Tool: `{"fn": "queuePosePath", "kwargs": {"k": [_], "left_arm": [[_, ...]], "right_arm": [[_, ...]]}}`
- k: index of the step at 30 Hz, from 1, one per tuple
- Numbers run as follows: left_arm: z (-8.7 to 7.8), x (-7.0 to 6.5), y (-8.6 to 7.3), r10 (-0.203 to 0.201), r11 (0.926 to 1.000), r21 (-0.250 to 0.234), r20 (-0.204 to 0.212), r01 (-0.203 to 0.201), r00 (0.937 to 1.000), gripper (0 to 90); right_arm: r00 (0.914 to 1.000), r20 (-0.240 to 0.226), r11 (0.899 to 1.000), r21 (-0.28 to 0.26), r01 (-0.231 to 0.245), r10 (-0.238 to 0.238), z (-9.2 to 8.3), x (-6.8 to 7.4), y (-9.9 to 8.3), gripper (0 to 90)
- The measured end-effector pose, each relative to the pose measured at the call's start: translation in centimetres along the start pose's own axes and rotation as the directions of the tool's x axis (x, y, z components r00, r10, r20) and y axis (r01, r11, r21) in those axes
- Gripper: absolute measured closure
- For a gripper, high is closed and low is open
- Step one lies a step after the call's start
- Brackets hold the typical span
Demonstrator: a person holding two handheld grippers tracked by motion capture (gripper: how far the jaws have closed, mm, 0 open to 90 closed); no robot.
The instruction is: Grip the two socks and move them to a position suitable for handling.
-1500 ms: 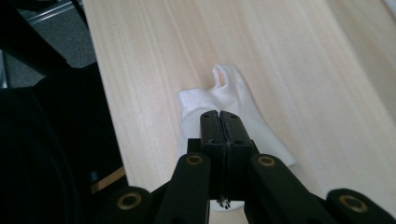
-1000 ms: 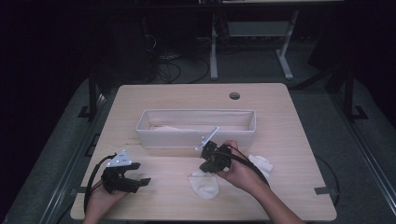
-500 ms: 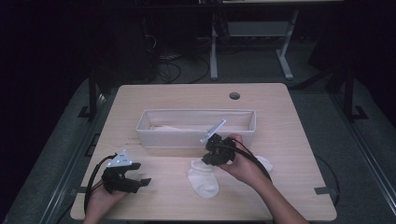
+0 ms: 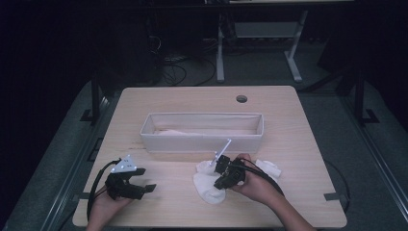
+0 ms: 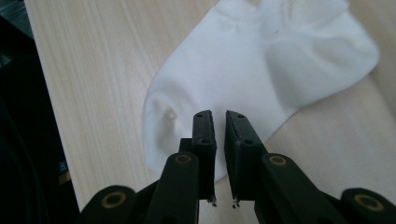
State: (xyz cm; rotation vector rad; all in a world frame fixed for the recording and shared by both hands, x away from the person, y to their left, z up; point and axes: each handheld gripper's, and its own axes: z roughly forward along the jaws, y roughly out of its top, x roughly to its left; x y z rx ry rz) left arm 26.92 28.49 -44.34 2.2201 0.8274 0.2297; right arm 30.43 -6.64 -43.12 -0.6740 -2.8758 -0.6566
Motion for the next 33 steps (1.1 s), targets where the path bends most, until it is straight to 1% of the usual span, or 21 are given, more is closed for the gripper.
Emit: {"fn": "queuePosePath", "kwargs": {"k": [4,5,6,7,8,13,14,15,17,19,21,23,25,29,33], "left_arm": [[0.0,-0.2,0.1,0.005,1.0000,-0.002,0.002,-0.005,1.0000,23.3],[0.1,-0.2,0.1,0.007,1.0000,-0.001,0.003,-0.007,1.0000,23.3],[0.1,-0.3,0.2,0.012,0.9999,0.000,0.003,-0.012,0.9999,23.3],[0.1,-0.3,0.2,0.011,0.9999,-0.001,0.004,-0.011,0.9999,23.4],[0.1,-0.4,0.2,0.014,0.9999,0.000,0.006,-0.014,0.9999,23.4],[0.1,-0.4,0.3,0.018,0.9998,0.000,0.008,-0.018,0.9998,23.4],[0.1,-0.4,0.3,0.020,0.9998,0.002,0.008,-0.020,0.9998,23.5],[0.1,-0.4,0.3,0.022,0.9998,0.002,0.008,-0.022,0.9997,23.5],[0.1,-0.5,0.4,0.022,0.9997,-0.004,0.010,-0.022,0.9997,23.5],[0.0,-0.7,0.5,0.031,0.9995,-0.003,0.013,-0.031,0.9994,23.5],[0.0,-0.9,0.7,0.036,0.9993,-0.011,0.019,-0.036,0.9992,23.6],[0.0,-1.2,1.0,0.045,0.9988,-0.020,0.030,-0.045,0.9985,24.8],[0.1,-1.6,1.3,0.058,0.9980,-0.029,0.039,-0.057,0.9976,25.2],[0.5,-2.5,2.0,0.092,0.9955,-0.027,0.062,-0.091,0.9938,27.6],[1.0,-3.2,2.5,0.119,0.9929,-0.019,0.082,-0.118,0.9895,29.3]], "right_arm": [[0.9999,-0.015,1.000,0.015,-0.003,0.003,0.5,0.5,-0.7,82.6],[0.9998,-0.022,1.000,0.020,0.000,0.000,0.7,0.9,-0.9,82.7],[0.9998,-0.022,1.000,0.020,0.000,0.000,0.7,0.9,-0.9,82.7],[0.9996,-0.030,1.000,0.021,0.005,-0.005,0.9,1.4,-1.0,82.7],[0.9996,-0.030,1.000,0.021,0.005,-0.005,0.9,1.4,-1.0,82.7],[0.9990,-0.037,0.999,0.021,0.025,-0.024,1.3,2.5,-0.9,82.5],[0.9982,-0.051,0.999,0.022,0.032,-0.031,1.6,2.9,-0.7,82.3],[0.9982,-0.051,0.999,0.022,0.032,-0.031,1.6,2.9,-0.7,82.3],[0.9957,-0.082,0.999,0.024,0.045,-0.043,1.9,3.3,-0.4,82.1],[0.9962,-0.061,0.998,0.010,0.063,-0.062,1.7,3.5,-0.1,81.7],[0.9979,-0.040,0.998,-0.025,0.049,-0.050,1.0,3.0,0.3,81.6],[0.9993,0.003,0.998,-0.047,0.037,-0.037,0.3,2.2,0.7,80.8],[0.9997,0.021,0.998,-0.065,0.017,-0.015,-0.1,1.3,1.1,80.9],[0.9987,0.050,0.997,-0.071,-0.001,0.004,-0.3,0.1,1.8,81.1],[0.9977,0.066,0.998,-0.053,-0.016,0.019,0.2,-0.8,2.0,81.4]]}}
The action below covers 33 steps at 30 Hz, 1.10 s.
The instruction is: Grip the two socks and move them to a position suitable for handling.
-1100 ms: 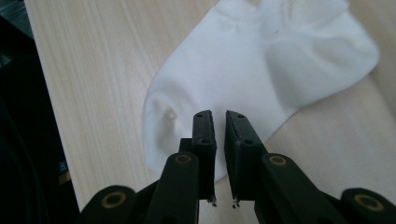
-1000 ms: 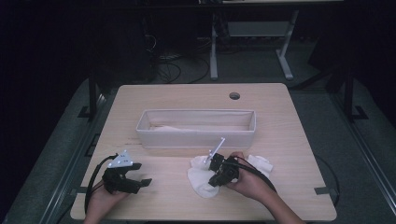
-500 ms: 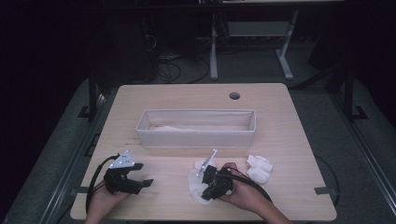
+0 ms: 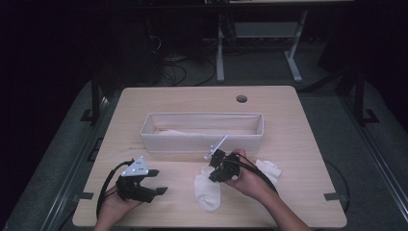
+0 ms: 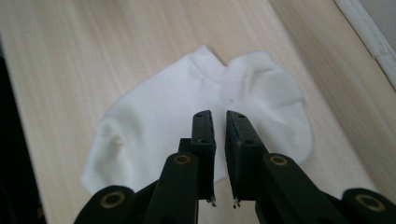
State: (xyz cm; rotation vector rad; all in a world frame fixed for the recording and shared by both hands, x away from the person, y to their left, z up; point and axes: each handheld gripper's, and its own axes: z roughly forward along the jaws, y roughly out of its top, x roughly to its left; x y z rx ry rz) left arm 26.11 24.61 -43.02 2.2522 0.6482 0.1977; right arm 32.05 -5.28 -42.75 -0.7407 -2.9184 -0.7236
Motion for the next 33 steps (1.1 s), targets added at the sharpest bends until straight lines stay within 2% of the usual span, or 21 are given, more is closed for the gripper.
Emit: {"fn": "queuePosePath", "kwargs": {"k": [7,9,11,15,18,25,27,29,33], "left_arm": [[0.7,-0.6,0.7,0.021,0.9998,0.005,0.022,-0.021,0.9996,30.6],[0.9,-0.7,0.9,0.025,0.9997,0.004,0.030,-0.026,0.9992,30.9],[1.1,-0.9,1.3,0.036,0.9993,0.008,0.037,-0.037,0.9987,31.1],[1.4,-1.5,2.1,0.068,0.9976,0.010,0.049,-0.069,0.9965,32.8],[1.8,-1.9,2.7,0.090,0.9957,0.015,0.064,-0.091,0.9939,35.3],[3.2,-2.7,3.6,0.137,0.9890,0.043,0.105,-0.142,0.9850,41.1],[3.6,-2.9,3.9,0.135,0.9889,0.047,0.118,-0.141,0.9838,42.1],[3.9,-3.0,4.1,0.140,0.9878,0.051,0.129,-0.147,0.9818,43.5],[4.7,-3.3,4.7,0.155,0.9835,0.068,0.160,-0.167,0.9749,47.1]], "right_arm": [[0.9993,0.012,0.998,0.045,-0.035,0.035,1.1,-1.4,-0.6,82.2],[0.9989,-0.004,0.998,0.040,-0.047,0.047,1.1,-1.7,-0.8,82.3],[0.9991,0.007,0.998,0.047,-0.043,0.043,0.9,-1.7,-0.9,82.0],[0.9994,0.003,0.999,0.020,-0.033,0.033,0.1,-1.6,-0.8,82.0],[0.9998,-0.005,1.000,0.005,-0.019,0.019,0.0,-1.5,-0.5,82.1],[0.9995,-0.031,1.000,0.022,0.004,-0.004,0.7,-1.9,-0.5,81.1],[0.9997,-0.020,0.999,0.038,0.013,-0.013,1.0,-2.1,-0.7,81.1],[0.9994,-0.033,0.999,0.043,0.012,-0.010,1.0,-2.3,-0.8,81.3],[0.9993,-0.035,0.999,0.049,0.011,-0.010,0.7,-2.6,-1.0,80.1]]}}
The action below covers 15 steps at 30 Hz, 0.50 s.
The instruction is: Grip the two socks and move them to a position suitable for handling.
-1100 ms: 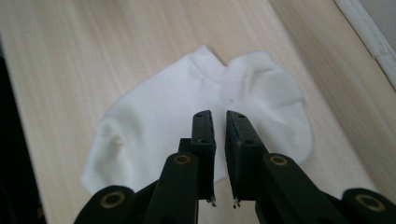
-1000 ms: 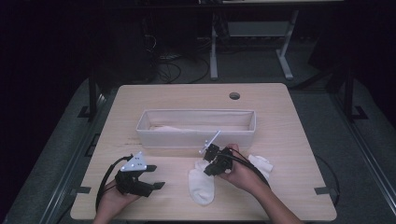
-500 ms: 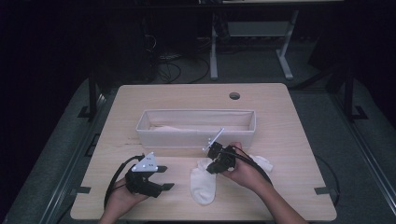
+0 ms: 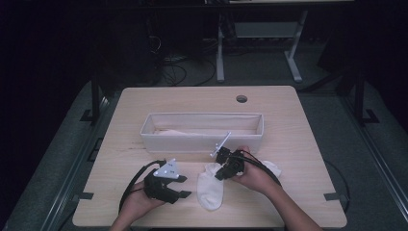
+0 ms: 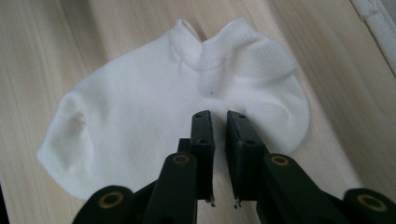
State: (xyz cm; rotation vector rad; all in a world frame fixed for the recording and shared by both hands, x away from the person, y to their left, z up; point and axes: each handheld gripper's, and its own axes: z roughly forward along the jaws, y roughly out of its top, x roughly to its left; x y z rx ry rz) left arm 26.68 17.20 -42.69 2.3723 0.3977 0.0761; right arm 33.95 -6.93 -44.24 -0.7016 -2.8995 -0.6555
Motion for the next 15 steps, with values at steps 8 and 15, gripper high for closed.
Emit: {"fn": "queuePosePath", "kwargs": {"k": [8,15], "left_arm": [[2.0,-0.8,1.6,0.076,0.9965,0.030,0.062,-0.078,0.9952,71.4],[4.2,-1.4,2.4,0.102,0.9916,0.068,0.111,-0.110,0.9886,75.2]], "right_arm": [[0.9998,0.003,0.999,-0.038,0.021,-0.021,-0.3,0.2,1.6,80.7],[0.9998,-0.015,0.999,-0.035,-0.011,0.011,0.5,-0.9,1.8,80.8]]}}
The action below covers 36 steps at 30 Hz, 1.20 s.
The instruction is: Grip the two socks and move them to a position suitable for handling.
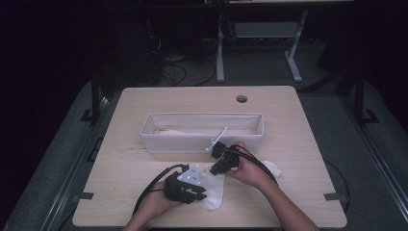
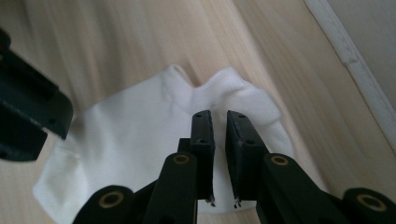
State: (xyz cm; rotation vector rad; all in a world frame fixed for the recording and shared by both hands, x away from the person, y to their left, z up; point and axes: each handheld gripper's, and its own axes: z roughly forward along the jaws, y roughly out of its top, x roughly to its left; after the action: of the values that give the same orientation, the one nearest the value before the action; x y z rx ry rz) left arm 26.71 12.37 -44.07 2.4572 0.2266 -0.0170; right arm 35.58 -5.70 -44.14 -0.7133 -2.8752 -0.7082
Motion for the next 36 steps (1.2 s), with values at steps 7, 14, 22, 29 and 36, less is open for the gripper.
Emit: {"fn": "queuePosePath", "kwargs": {"k": [7,14,22,29,36], "left_arm": [[1.5,-0.1,0.3,0.008,0.9992,0.038,0.019,-0.009,0.9998,75.4],[1.6,-0.2,0.3,0.011,0.9989,0.045,0.021,-0.012,0.9997,74.8],[1.7,-0.5,0.4,0.024,0.9985,0.048,0.020,-0.025,0.9995,73.9],[1.8,-0.6,0.4,0.026,0.9984,0.050,0.019,-0.027,0.9995,73.5],[1.8,-0.6,0.4,0.030,0.9984,0.048,0.019,-0.031,0.9994,73.1]], "right_arm": [[1.0000,0.002,1.000,0.012,0.004,-0.004,0.3,-0.4,-0.1,80.7],[0.9999,0.010,1.000,0.000,-0.004,0.004,0.2,-1.0,-0.2,83.2],[0.9997,0.012,1.000,-0.014,-0.019,0.020,0.1,-1.6,-0.4,85.8],[0.9996,0.020,1.000,-0.019,-0.020,0.020,0.1,-1.8,-0.5,86.3],[0.9995,0.021,0.999,-0.022,-0.024,0.024,0.1,-1.9,-0.5,86.9]]}}
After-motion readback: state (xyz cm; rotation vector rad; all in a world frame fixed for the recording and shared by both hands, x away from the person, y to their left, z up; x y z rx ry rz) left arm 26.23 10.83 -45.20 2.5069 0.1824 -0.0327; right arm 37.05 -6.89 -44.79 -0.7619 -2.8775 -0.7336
